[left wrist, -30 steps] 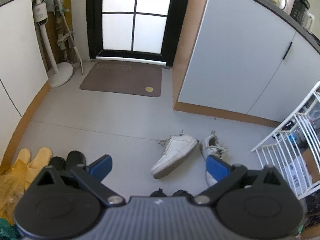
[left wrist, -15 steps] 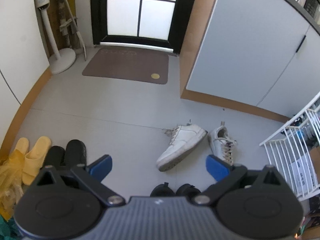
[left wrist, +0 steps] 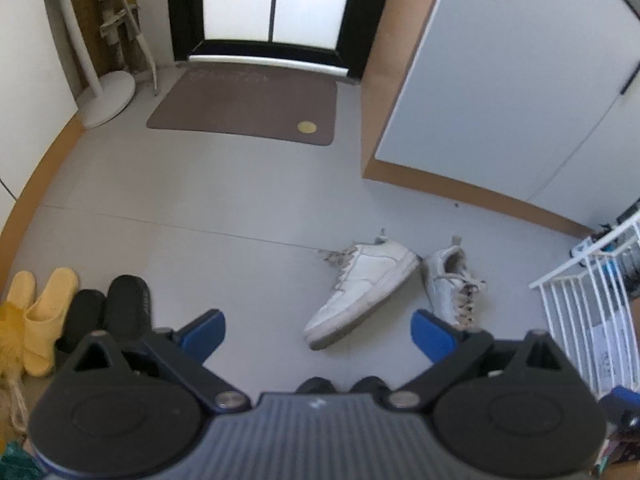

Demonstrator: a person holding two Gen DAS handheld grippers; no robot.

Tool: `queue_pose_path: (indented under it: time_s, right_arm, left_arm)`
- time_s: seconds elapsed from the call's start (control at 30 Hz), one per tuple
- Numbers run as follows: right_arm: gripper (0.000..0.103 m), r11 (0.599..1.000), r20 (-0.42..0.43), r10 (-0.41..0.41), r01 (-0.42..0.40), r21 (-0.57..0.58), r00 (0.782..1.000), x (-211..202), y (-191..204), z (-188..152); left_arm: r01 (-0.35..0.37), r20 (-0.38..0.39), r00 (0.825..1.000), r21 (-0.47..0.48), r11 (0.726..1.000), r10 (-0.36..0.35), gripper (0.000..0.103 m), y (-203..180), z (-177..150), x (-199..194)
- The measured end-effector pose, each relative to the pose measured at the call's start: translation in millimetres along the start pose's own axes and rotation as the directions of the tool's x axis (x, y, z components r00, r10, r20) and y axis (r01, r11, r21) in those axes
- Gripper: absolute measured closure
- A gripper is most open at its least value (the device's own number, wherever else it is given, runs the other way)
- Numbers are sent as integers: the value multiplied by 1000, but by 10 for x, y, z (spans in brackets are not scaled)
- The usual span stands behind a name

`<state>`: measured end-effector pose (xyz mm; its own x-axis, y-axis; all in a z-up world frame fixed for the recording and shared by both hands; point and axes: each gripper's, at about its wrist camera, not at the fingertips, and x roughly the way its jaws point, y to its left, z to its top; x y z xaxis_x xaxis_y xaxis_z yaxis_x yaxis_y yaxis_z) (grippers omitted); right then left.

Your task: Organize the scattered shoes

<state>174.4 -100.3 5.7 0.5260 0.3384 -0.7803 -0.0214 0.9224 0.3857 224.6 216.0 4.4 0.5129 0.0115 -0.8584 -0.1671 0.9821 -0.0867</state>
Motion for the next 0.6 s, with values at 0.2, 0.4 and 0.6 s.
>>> queue_pose_path:
  time_s: [0.2,0.4,0.6]
  right_arm:
    - [9,1000,-11,-7,7,-20,1000,597,137,167]
    - [9,997,-41,-9,6,-75,999,1069,208,236]
    - [9,999,-71,6,-9,-49,997,1626,163,176]
  left_arm:
    - [-51,14,999,-57,997,52,2,-21,234,412]
    - [-23,60,998,-49,999,26,4,-94,156,767]
    - [3,55,998,-93,996,3,4,-87,-48,1205]
